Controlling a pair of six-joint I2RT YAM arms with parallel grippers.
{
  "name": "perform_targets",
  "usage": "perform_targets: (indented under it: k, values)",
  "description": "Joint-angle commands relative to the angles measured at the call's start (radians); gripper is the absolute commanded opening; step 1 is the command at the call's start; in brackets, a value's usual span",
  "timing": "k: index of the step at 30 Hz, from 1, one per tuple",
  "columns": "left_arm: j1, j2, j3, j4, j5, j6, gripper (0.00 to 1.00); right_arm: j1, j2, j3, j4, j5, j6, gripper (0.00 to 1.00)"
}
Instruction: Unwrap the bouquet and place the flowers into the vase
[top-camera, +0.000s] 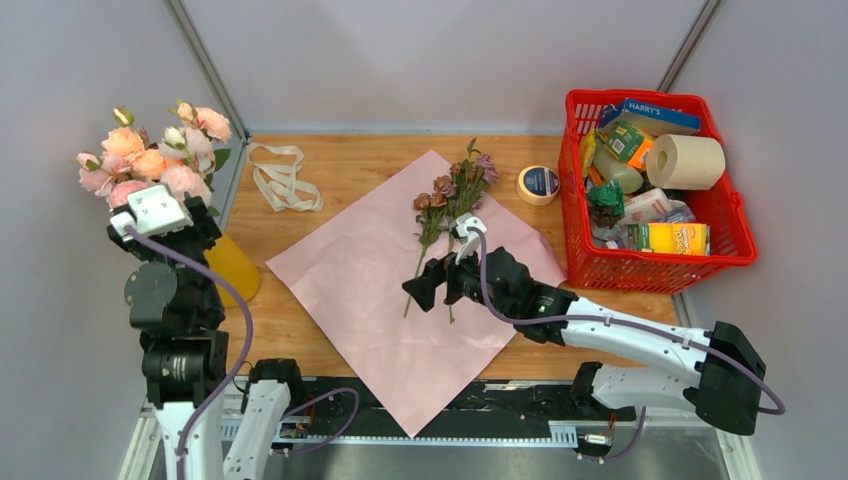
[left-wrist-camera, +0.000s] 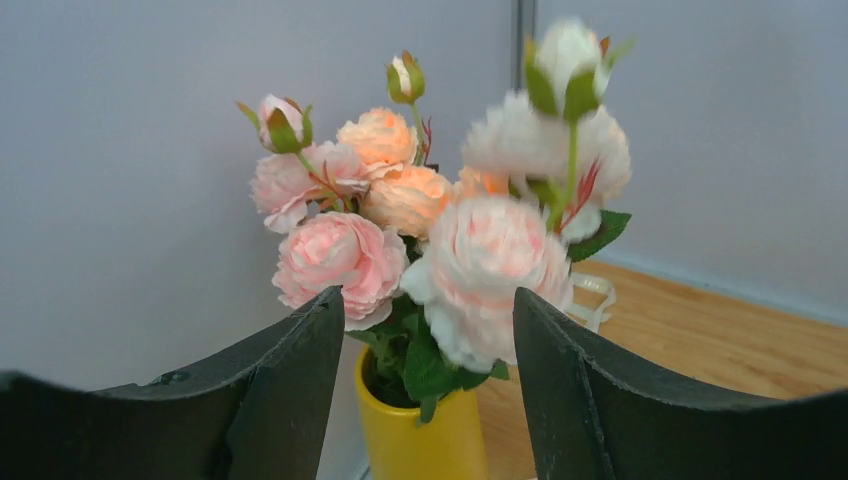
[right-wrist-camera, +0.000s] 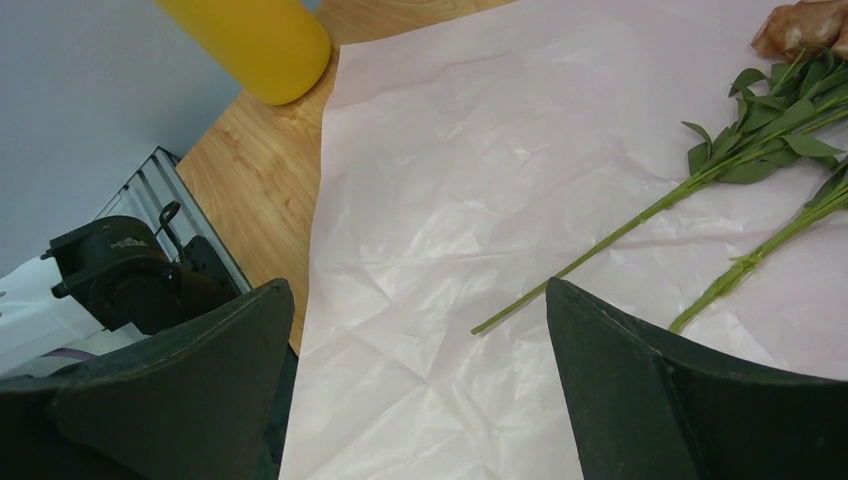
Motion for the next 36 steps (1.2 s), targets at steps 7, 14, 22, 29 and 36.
perform_targets:
  k: [7, 14, 22, 29, 36]
  values:
    - [0.005, -0.076, 0.088, -0.045, 0.429, -0.084, 0.65, -0.005, 0.045, 0.085, 0.003, 0.002, 0.070, 1.00]
    - [0.005, -0.067, 0.160, -0.116, 0.774, -0.216, 0.68, -0.006, 0.108, 0.114, -0.010, 0.042, 0.100, 1.00]
    - [0.005, -0.061, 0.016, -0.036, 1.144, -0.531, 0.69, -0.050, 0.181, 0.137, -0.059, 0.215, 0.155, 1.00]
    - [0.005, -0.127, -0.297, 0.130, 1.296, -0.673, 0.69, -0.195, 0.307, 0.149, -0.079, 0.194, 0.177, 0.97]
    - [-0.002, -0.190, -0.497, 0.127, 1.273, -0.674, 0.69, -0.279, 0.459, 0.198, -0.079, 0.188, 0.143, 0.56]
